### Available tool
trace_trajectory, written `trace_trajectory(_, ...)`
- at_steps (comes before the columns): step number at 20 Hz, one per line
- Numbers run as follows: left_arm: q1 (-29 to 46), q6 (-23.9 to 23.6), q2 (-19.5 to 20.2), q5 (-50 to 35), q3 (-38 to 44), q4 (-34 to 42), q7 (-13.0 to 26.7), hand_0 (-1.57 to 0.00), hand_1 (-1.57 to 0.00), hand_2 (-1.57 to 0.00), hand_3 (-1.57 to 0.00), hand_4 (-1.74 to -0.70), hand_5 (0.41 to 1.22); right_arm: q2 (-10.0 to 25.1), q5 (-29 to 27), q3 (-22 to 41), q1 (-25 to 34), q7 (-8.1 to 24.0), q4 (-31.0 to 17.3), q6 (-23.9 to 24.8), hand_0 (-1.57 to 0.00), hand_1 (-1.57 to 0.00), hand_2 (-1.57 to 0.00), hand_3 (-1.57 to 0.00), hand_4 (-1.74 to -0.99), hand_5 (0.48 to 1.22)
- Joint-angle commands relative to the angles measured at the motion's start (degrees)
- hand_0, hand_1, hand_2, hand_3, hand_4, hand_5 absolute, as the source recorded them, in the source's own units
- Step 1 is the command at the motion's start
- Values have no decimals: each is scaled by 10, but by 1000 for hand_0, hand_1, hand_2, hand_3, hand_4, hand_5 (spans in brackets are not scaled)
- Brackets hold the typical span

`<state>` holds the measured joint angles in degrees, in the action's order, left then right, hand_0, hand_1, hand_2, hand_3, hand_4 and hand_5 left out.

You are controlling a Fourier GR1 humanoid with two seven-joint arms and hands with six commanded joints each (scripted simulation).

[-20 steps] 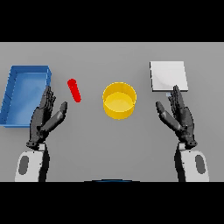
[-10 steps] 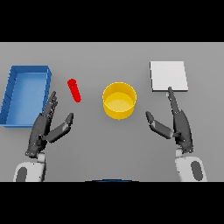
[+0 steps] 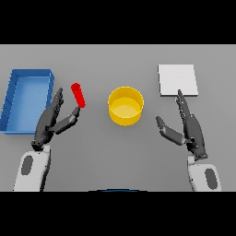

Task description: Pick up the red beaker and tilt it to pour out 1 green nut into yellow bowl. Pick up the yellow bowl and place it on the metallic measuring scale.

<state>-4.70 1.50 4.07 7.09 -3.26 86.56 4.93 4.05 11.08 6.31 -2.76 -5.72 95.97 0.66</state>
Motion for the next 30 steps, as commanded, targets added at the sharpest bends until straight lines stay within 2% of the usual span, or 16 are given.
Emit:
trace_trajectory(1,-13,1,1,4,2,-24,-13,1,1,1,1,-1178,648,-3,-1,0,1,8,-2,1,1,1,1,1,-1219,626)
trace_trajectory(5,-84,3,-1,9,16,-120,-47,1,1,1,1,-1180,636,-4,-4,-3,2,7,-5,1,1,1,1,1,-1229,626)
trace_trajectory(7,-108,1,-5,13,16,-145,-58,1,1,1,1,-1189,641,2,3,-1,-4,-5,-2,0,1,1,1,1,-1222,626)
trace_trajectory(8,-115,3,-1,12,20,-156,-63,1,1,1,1,-1197,646,4,2,-4,1,0,-4,2,1,1,1,1,-1218,626)
trace_trajectory(14,-183,-21,-6,39,24,-235,-62,1,1,1,1,-1196,664,-2,-8,-5,-5,8,-4,-3,1,1,1,1,-1233,634)
trace_trajectory(18,-214,-33,-12,37,39,-286,-81,1,1,1,1,-1215,678,1,-5,-5,-10,3,2,-2,1,1,1,1,-1241,641)
trace_trajectory(23,-246,-37,-30,8,74,-354,-152,1,1,-6,1,-1303,719,1,-11,-10,-3,18,3,0,1,1,1,1,-1246,646)
trace_trajectory(24,-253,-36,-32,5,80,-371,-162,-4,-7,-54,-37,-1328,738,-3,-7,-5,-3,16,3,0,1,1,1,1,-1244,644)
trace_trajectory(26,-261,-45,-41,-1,88,-383,-174,-207,-230,-287,-254,-1401,787,0,-9,-6,-4,14,7,-1,1,1,1,1,-1240,645)
trace_trajectory(27,-267,-60,-47,2,91,-394,-177,-379,-406,-457,-518,-1410,874,1,-8,-5,-11,7,14,-2,1,1,1,1,-1236,647)
trace_trajectory(28,-271,-80,-46,10,93,-399,-174,-551,-588,-662,-728,-1471,943,4,-12,-11,-10,9,11,-1,1,1,1,1,-1237,648)
trace_trajectory(30,-282,-101,-39,37,85,-415,-171,-918,-941,-989,-984,-1558,1043,1,-13,-9,-11,12,9,-2,1,1,1,1,-1239,648)
